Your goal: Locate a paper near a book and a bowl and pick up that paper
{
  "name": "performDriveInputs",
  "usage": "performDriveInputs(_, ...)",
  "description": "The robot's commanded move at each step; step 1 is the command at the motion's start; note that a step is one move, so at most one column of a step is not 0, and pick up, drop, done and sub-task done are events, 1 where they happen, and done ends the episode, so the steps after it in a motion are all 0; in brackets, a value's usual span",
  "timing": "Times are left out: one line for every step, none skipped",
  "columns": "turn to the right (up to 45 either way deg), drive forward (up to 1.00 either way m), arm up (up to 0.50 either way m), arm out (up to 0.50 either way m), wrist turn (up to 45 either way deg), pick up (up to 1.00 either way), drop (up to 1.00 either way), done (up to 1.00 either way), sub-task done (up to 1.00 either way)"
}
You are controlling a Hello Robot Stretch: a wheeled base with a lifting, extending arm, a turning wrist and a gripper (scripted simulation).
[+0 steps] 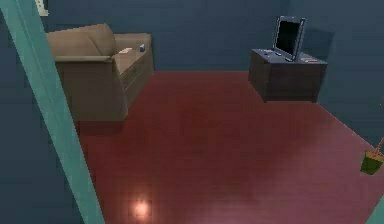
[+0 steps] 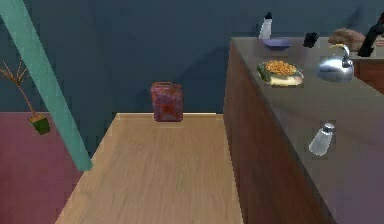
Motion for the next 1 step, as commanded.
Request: performDriveInputs(0.0,0.10,0.00,0.00,0.0,0.00,0.00,0.00,0.00)
